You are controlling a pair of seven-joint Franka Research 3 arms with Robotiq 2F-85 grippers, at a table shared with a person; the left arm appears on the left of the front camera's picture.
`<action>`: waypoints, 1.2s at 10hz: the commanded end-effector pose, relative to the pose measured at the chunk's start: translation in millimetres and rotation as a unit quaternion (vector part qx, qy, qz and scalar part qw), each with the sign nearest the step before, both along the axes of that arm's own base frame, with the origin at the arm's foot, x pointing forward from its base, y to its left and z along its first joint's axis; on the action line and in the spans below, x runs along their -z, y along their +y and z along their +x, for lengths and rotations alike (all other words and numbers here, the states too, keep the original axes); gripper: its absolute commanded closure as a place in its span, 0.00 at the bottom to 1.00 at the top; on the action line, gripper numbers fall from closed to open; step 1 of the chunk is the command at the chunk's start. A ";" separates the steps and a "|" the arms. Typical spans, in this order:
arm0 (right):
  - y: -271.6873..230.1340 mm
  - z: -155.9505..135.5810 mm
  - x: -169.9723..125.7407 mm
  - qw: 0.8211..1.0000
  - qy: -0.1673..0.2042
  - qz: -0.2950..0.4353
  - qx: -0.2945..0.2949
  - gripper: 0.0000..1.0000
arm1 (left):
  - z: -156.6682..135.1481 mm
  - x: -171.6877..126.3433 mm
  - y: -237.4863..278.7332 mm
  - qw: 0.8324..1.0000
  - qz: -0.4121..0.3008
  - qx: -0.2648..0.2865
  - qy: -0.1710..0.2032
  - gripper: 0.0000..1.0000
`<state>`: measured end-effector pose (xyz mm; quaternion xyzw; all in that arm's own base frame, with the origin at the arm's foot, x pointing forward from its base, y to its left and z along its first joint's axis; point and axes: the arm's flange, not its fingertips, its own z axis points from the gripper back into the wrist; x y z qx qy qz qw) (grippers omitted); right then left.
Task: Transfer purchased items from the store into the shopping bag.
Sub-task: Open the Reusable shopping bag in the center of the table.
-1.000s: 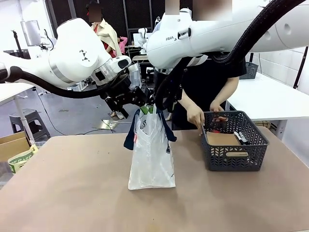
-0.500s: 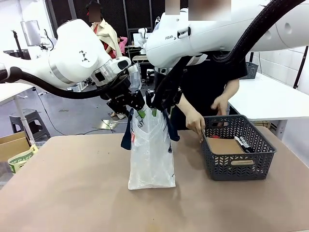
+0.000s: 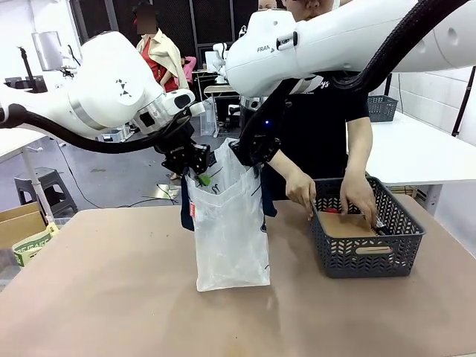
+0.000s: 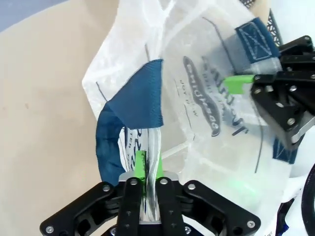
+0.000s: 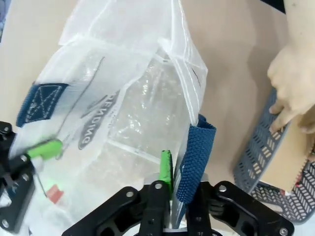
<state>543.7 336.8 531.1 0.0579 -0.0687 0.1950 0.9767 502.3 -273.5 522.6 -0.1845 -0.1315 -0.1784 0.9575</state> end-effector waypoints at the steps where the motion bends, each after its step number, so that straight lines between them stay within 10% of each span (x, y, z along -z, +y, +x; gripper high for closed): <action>1: -15.2 -11.0 2.5 1.000 -0.001 -0.031 -0.002 1.00 | -10.1 -1.2 15.8 1.000 0.009 -0.028 -0.002 1.00; 5: -38.6 -11.7 -1.7 0.997 -0.021 -0.053 -0.042 1.00 | -9.7 -5.2 24.2 0.993 0.030 -0.115 -0.013 1.00; 12: -57.5 -19.4 -5.6 0.988 -0.046 -0.044 -0.139 1.00 | -13.6 -0.7 21.5 0.996 0.065 0.024 -0.055 1.00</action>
